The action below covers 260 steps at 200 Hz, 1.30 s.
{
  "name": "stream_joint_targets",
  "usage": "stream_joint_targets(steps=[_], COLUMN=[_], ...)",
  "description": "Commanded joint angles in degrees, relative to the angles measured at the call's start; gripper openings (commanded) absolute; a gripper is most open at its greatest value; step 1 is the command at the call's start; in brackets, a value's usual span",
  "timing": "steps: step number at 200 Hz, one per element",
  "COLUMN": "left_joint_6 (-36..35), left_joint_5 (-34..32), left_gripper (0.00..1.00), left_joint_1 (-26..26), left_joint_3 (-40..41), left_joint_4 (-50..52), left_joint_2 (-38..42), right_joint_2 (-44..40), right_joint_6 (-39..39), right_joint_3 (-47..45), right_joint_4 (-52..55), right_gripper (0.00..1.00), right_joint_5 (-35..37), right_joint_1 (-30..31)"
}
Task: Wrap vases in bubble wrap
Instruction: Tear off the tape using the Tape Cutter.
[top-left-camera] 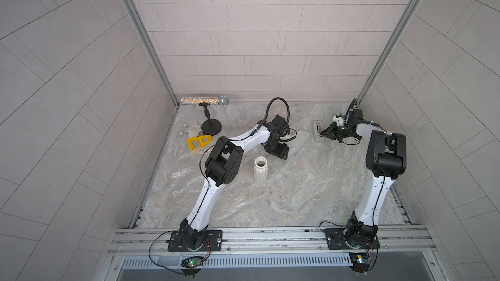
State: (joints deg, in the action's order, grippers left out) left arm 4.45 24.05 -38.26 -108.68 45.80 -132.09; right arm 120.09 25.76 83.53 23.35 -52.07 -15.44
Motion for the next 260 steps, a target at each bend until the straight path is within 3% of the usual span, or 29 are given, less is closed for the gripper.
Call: stream_joint_targets(steps=[1, 143, 172, 191, 260], left_joint_6=[0.1, 0.5, 0.6, 0.6, 1.0], left_joint_5=[0.3, 0.4, 0.9, 0.8, 0.6], left_gripper=[0.44, 0.43, 0.43, 0.42, 0.4], left_joint_1=[0.3, 0.3, 0.3, 0.3, 0.3], left_joint_3=[0.3, 0.4, 0.5, 0.8, 0.6], left_joint_4=[1.2, 0.9, 1.0, 0.6, 0.3], left_joint_2=[2.2, 2.3, 2.2, 2.4, 1.7], right_joint_2=[-1.9, -8.1, -9.2, -9.1, -3.0], right_joint_6=[2.0, 10.0, 9.3, 6.9, 1.4], right_joint_3=[-0.5, -8.4, -8.7, -6.9, -2.0], right_joint_4=[-1.8, -9.7, -9.4, -7.3, -2.0], right_gripper=[0.02, 0.0, 0.0, 0.14, 0.28], right_joint_5=[-3.5, -4.9, -2.0, 1.9, 2.3], right_joint_1=[-0.3, -1.3, -1.3, -1.5, -0.8])
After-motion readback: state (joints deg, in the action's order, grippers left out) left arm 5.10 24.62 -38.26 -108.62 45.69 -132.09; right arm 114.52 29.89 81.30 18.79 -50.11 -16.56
